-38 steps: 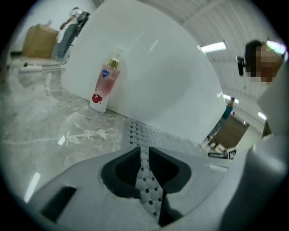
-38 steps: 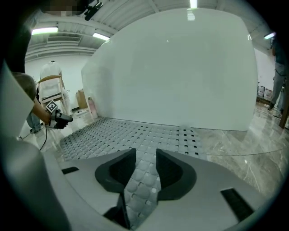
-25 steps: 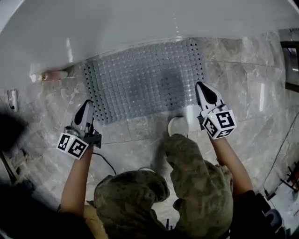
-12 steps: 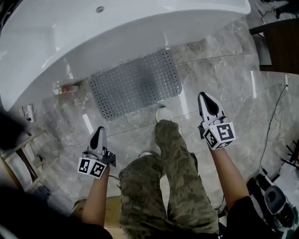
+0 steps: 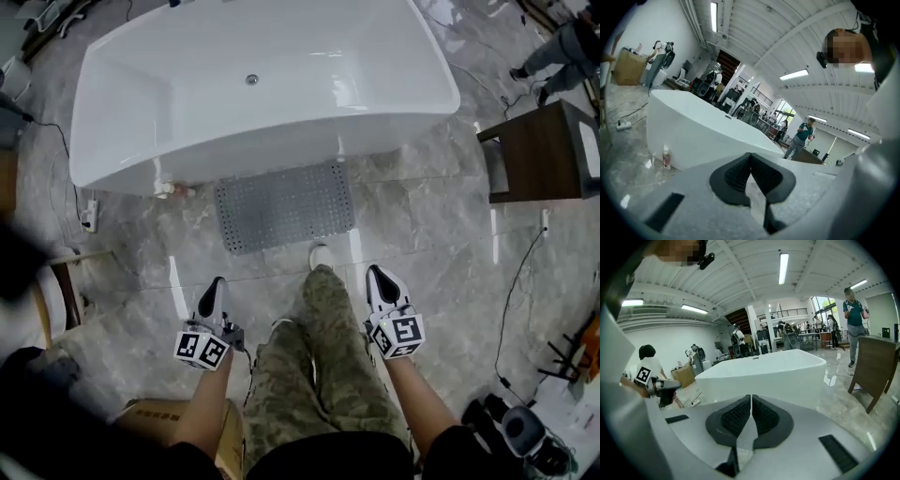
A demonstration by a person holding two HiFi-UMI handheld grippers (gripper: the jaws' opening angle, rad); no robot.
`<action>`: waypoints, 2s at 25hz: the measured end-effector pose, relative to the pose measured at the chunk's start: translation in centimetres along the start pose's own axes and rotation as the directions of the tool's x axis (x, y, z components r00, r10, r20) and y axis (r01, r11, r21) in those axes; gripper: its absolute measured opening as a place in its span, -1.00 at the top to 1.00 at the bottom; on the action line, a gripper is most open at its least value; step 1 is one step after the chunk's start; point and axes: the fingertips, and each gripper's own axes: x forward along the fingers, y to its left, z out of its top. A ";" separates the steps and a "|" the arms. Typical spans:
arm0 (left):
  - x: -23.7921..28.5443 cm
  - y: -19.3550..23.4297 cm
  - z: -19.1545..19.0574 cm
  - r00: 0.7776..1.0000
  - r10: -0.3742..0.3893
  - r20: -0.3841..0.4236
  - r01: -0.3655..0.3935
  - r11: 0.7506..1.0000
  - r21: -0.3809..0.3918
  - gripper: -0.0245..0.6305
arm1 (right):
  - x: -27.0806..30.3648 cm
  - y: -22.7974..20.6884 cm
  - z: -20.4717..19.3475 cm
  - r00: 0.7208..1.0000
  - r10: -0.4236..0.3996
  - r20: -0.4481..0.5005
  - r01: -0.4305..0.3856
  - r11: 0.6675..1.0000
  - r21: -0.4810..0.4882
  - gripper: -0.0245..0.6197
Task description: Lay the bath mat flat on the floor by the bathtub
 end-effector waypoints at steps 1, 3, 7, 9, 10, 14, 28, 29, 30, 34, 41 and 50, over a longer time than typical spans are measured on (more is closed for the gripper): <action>-1.0 -1.1 1.2 1.000 0.003 0.017 -0.003 1.000 0.003 0.87 | -1.4 1.2 1.1 1.000 0.008 0.003 -0.008 1.000 -0.003 0.87; -3.5 -3.0 3.7 0.998 0.022 0.051 -0.021 1.000 -0.014 0.87 | -4.8 3.5 3.3 1.000 0.018 0.009 -0.018 1.000 -0.012 0.87; -10.5 -7.6 8.4 0.996 0.030 0.084 -0.034 0.998 0.049 0.87 | -13.0 7.1 6.2 1.000 0.008 -0.009 -0.008 1.000 -0.009 0.87; -13.1 -10.8 10.4 0.997 0.011 0.076 -0.021 0.992 0.124 0.87 | -15.7 7.9 8.2 1.000 0.006 0.003 -0.006 1.000 -0.020 0.87; -14.3 -12.2 11.5 0.998 0.010 0.067 -0.021 0.986 0.163 0.87 | -16.5 8.6 9.4 1.000 0.013 0.018 -0.013 1.000 -0.028 0.87; -18.6 -16.8 14.7 0.997 0.045 0.056 -0.055 0.977 0.206 0.87 | -20.0 10.9 15.8 0.997 0.026 0.075 -0.021 0.997 -0.068 0.87; -20.5 -28.5 23.1 0.964 0.052 0.261 -0.132 0.945 0.299 0.87 | -26.2 10.2 27.5 0.966 0.128 0.226 -0.076 0.971 -0.225 0.87; -20.2 -29.4 23.1 0.962 0.051 0.266 -0.134 0.944 0.303 0.87 | -26.6 9.7 27.8 0.964 0.126 0.235 -0.071 0.971 -0.228 0.87; -19.9 -30.3 23.1 0.961 0.049 0.272 -0.135 0.942 0.308 0.87 | -27.0 9.2 28.1 0.962 0.124 0.244 -0.066 0.970 -0.232 0.87; -18.7 -32.9 22.8 0.961 0.024 0.277 -0.120 0.935 0.335 0.87 | -27.8 7.9 29.0 0.956 0.120 0.268 -0.054 0.968 -0.243 0.88; -18.0 -33.4 22.2 0.964 0.004 0.264 -0.100 0.931 0.351 0.87 | -28.8 8.0 29.5 0.949 0.101 0.300 -0.016 0.962 -0.273 0.88; -18.5 -32.1 23.6 0.958 -0.001 0.286 -0.104 0.931 0.350 0.87 | -29.2 10.0 30.5 0.944 0.098 0.316 0.007 0.948 -0.317 0.89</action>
